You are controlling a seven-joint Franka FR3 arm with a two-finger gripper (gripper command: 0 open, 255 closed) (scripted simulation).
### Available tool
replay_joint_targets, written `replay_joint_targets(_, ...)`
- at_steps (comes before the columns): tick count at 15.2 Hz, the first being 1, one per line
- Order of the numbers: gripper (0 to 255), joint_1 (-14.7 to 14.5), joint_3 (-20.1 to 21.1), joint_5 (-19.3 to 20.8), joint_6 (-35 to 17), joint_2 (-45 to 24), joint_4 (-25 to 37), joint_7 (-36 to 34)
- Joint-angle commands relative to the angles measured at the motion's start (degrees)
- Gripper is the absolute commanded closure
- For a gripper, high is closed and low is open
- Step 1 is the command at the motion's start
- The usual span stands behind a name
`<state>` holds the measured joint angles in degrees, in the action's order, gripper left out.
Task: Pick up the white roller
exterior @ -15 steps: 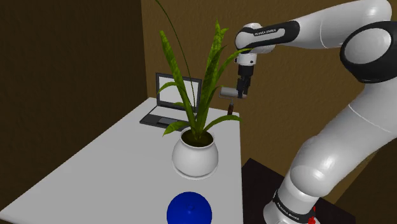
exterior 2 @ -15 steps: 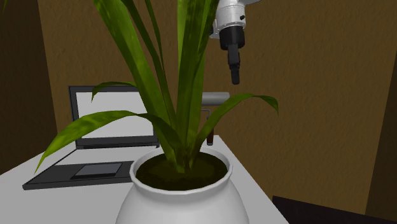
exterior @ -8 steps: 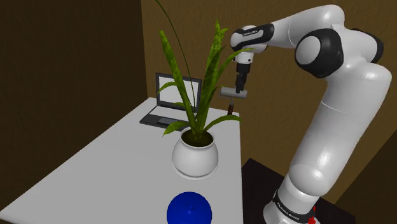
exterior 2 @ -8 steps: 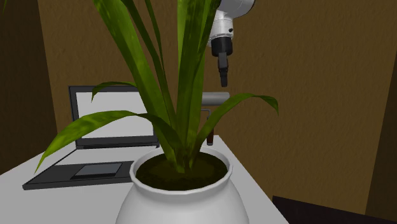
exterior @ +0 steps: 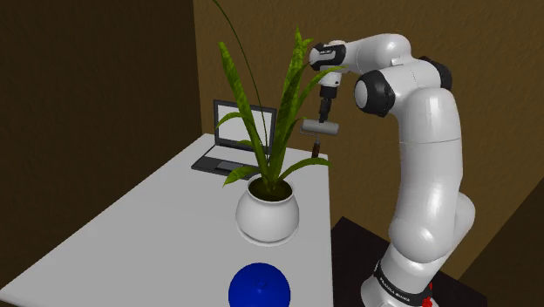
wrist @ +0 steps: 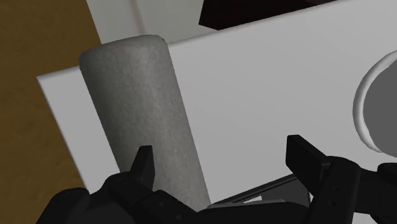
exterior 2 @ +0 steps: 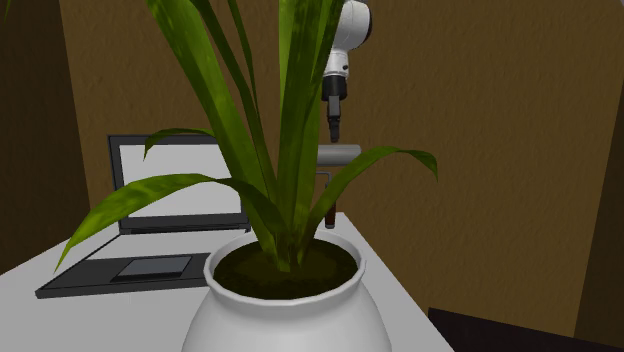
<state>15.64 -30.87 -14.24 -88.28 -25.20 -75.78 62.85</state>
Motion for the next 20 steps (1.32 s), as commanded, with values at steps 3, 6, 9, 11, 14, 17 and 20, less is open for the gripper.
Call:
replay_joint_targets(3,0,7.02,2.09,-5.17,6.86,-11.90,17.91,3.02)
replay_joint_targets(6,0,6.23,2.07,-4.92,4.12,-11.27,14.44,3.36)
replay_joint_targets(9,0,5.57,2.02,-4.82,1.58,-10.91,11.42,3.70)
replay_joint_targets(11,0,5.26,2.01,-4.80,0.29,-10.79,9.96,3.87)
replay_joint_targets(14,255,5.29,2.02,-4.81,0.33,-10.84,10.04,3.88)
replay_joint_targets(17,255,5.30,2.01,-4.81,0.34,-10.81,10.02,3.89)
replay_joint_targets(20,255,5.31,2.02,-4.82,0.36,-10.85,10.08,3.88)
